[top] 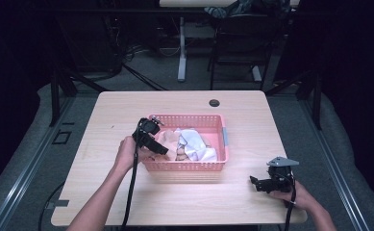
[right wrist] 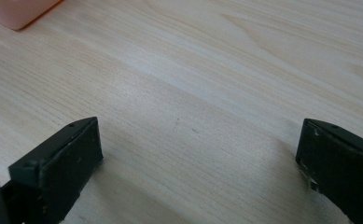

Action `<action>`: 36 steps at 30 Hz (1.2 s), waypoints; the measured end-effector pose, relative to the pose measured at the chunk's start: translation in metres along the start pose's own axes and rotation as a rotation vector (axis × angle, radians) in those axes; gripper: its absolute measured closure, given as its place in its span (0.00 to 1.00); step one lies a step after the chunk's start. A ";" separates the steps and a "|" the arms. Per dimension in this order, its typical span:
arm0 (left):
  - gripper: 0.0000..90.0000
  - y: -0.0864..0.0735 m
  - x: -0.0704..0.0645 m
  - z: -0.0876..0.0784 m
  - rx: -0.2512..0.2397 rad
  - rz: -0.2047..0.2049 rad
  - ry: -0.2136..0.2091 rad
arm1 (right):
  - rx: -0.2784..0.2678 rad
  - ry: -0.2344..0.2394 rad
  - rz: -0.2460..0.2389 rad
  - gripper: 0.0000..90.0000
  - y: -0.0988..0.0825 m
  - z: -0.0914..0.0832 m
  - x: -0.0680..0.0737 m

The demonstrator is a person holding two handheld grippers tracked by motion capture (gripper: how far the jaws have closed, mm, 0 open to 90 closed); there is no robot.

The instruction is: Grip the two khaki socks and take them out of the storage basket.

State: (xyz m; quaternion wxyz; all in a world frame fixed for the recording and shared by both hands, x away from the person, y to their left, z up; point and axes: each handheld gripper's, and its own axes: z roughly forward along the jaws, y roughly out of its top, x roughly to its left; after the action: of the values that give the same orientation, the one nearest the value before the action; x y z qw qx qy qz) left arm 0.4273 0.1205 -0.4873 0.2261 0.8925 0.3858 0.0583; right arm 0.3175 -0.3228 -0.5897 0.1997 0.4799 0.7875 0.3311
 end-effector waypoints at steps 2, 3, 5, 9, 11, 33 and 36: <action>0.34 -0.001 0.001 0.002 0.015 0.006 -0.004 | 0.000 0.000 0.000 0.00 0.000 0.000 0.000; 0.34 -0.001 0.001 0.003 0.024 0.006 -0.011 | 0.000 0.000 0.000 0.00 0.000 0.000 0.000; 0.38 -0.001 0.001 0.004 0.033 0.007 -0.016 | 0.000 0.000 0.000 0.00 0.000 0.000 0.000; 0.50 -0.001 -0.002 0.006 0.059 0.020 -0.012 | 0.000 0.000 0.000 0.00 0.000 0.000 0.000; 0.53 -0.001 -0.002 0.007 0.069 0.024 -0.003 | 0.000 0.000 0.000 0.00 0.000 0.000 0.000; 0.95 0.006 -0.008 -0.013 0.006 0.101 0.032 | 0.000 0.000 0.000 0.00 0.000 0.000 0.000; 0.95 0.009 -0.010 -0.022 -0.014 0.111 0.047 | 0.000 0.000 0.000 0.00 0.000 0.000 0.000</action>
State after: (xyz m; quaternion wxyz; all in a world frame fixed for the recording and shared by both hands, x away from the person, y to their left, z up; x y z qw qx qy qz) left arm 0.4201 0.1161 -0.4627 0.2199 0.9092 0.3407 0.0944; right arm 0.3175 -0.3228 -0.5897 0.1997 0.4798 0.7876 0.3310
